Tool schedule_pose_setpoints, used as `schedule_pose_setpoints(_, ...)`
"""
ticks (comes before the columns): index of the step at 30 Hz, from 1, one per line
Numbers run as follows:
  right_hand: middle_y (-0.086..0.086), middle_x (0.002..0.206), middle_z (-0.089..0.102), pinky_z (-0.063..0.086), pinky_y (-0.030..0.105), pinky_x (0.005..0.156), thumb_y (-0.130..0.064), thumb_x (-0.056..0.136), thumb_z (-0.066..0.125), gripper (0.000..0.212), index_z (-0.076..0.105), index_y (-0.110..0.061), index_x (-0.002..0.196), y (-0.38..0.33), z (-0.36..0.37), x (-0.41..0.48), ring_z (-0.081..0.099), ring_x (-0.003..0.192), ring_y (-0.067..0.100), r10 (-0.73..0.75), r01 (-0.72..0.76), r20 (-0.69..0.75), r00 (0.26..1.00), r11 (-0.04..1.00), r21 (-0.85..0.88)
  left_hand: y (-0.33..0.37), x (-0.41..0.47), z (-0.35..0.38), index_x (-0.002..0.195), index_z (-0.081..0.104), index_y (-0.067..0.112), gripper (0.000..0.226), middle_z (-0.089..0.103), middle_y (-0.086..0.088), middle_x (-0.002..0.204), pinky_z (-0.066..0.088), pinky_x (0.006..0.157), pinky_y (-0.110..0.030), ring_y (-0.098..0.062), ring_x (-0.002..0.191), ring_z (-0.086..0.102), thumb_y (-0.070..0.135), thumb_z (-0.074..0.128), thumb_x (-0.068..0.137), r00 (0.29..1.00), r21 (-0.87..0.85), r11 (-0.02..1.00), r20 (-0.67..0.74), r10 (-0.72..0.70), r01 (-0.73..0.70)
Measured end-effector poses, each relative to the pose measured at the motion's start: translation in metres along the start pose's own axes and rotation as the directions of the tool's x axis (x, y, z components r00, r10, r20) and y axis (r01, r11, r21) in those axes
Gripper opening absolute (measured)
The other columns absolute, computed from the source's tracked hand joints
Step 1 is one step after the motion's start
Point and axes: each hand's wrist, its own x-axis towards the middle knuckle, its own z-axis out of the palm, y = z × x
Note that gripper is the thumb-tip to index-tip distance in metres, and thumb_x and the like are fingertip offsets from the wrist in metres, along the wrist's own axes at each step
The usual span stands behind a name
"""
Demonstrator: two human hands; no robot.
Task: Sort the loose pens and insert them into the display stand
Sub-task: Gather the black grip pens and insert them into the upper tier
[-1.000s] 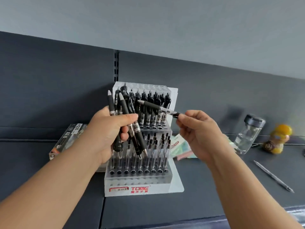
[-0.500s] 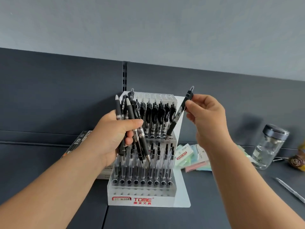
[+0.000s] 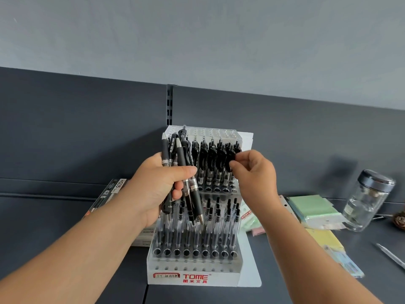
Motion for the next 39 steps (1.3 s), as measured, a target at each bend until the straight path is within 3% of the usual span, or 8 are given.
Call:
schedule_pose_setpoints(6, -0.006, 0.078, 0.065, 0.049, 0.026, 0.068, -0.019, 0.088, 0.066, 0.006, 0.062, -0.023, 0.089, -0.006, -0.003, -0.003, 0.061, 0.072, 0.011, 0.012, -0.011, 0.004, 1.0, 0.994, -0.106, -0.001, 0.0, 0.001, 0.093, 0.058, 0.012, 0.026, 0.046, -0.001, 0.056, 0.035, 0.038, -0.018, -0.01, 0.045, 0.038, 0.004, 0.075, 0.076, 0.999, 0.016, 1.0, 0.048, -0.014, 0.013)
schedule_pose_setpoints(10, -0.011, 0.075, 0.061, 0.043, 0.017, 0.06, -0.024, 0.087, 0.066, 0.005, 0.061, -0.025, 0.087, -0.024, -0.008, -0.014, 0.054, 0.061, 0.003, -0.102, 0.091, -0.087, 0.991, 0.988, -0.123, 0.0, -0.001, 0.005, 0.092, 0.057, 0.011, 0.028, 0.052, 0.004, 0.053, 0.036, 0.039, -0.019, -0.008, 0.044, 0.041, 0.0, 0.074, 0.074, 0.995, 0.02, 1.0, 0.096, 0.01, -0.012)
schedule_pose_setpoints(13, -0.008, 0.072, 0.063, 0.044, 0.013, 0.058, -0.025, 0.086, 0.068, 0.005, 0.064, -0.022, 0.084, -0.042, -0.004, -0.022, 0.053, 0.06, -0.002, -0.105, 0.101, 0.073, 0.992, 0.993, 0.061, 0.0, -0.001, 0.011, 0.096, 0.057, 0.008, 0.032, 0.055, 0.0, 0.061, 0.036, 0.04, -0.021, -0.009, 0.047, 0.043, -0.001, 0.076, 0.072, 0.993, 0.038, 0.999, 0.112, 0.024, -0.028)
schedule_pose_setpoints(16, -0.004, 0.074, 0.065, 0.047, 0.023, 0.064, -0.021, 0.087, 0.068, 0.005, 0.064, -0.019, 0.088, -0.048, 0.0, -0.025, 0.058, 0.066, 0.007, 0.017, -0.081, 0.307, 0.952, 0.977, 0.199, -0.001, -0.001, 0.016, 0.1, 0.059, 0.005, 0.036, 0.055, -0.001, 0.063, 0.036, 0.04, -0.021, -0.01, 0.048, 0.044, -0.001, 0.078, 0.07, 0.991, 0.065, 0.997, 0.124, 0.043, -0.051)
schedule_pose_setpoints(20, -0.001, 0.072, 0.063, 0.049, 0.027, 0.066, -0.009, 0.087, 0.065, 0.006, 0.062, -0.014, 0.088, -0.046, -0.003, -0.022, 0.058, 0.066, 0.013, 0.094, -0.242, 0.391, 0.915, 0.906, 0.348, 0.0, -0.003, 0.021, 0.105, 0.06, 0.005, 0.037, 0.055, -0.001, 0.065, 0.038, 0.041, -0.021, -0.009, 0.049, 0.045, 0.001, 0.076, 0.073, 0.989, 0.056, 0.998, 0.148, 0.025, -0.034)
schedule_pose_setpoints(24, 0.006, 0.081, 0.065, 0.052, 0.025, 0.068, -0.007, 0.087, 0.064, 0.006, 0.064, -0.009, 0.092, -0.046, -0.02, -0.009, 0.059, 0.072, 0.016, 0.136, -0.252, 0.291, 0.947, 0.877, 0.41, 0.002, -0.001, 0.019, 0.101, 0.059, 0.007, 0.026, 0.054, -0.005, 0.068, 0.038, 0.039, -0.017, -0.007, 0.045, 0.045, 0.003, 0.071, 0.079, 0.992, -0.019, 0.999, 0.118, -0.033, 0.035)
schedule_pose_setpoints(31, -0.004, 0.078, 0.071, 0.049, 0.02, 0.064, -0.012, 0.087, 0.065, 0.011, 0.065, -0.022, 0.084, -0.04, -0.037, 0.016, 0.064, 0.066, 0.003, -0.017, 0.044, -0.123, 0.992, 0.975, 0.217, 0.004, 0.002, 0.013, 0.097, 0.06, 0.007, 0.019, 0.063, -0.014, 0.088, 0.039, 0.039, -0.016, -0.008, 0.048, 0.047, 0.0, 0.067, 0.081, 0.995, -0.084, 0.994, 0.082, -0.058, 0.065)
schedule_pose_setpoints(39, -0.004, 0.081, 0.07, 0.056, 0.034, 0.081, -0.014, 0.087, 0.067, 0.009, 0.064, -0.023, 0.088, -0.016, -0.02, 0.02, 0.067, 0.079, 0.012, -0.04, 0.048, -0.1, 0.994, 0.996, 0.075, 0.007, 0.0, 0.009, 0.094, 0.062, 0.007, 0.015, 0.068, -0.009, 0.081, 0.039, 0.04, -0.015, -0.008, 0.05, 0.046, 0.005, 0.069, 0.081, 0.998, -0.086, 0.995, 0.038, -0.046, 0.049)
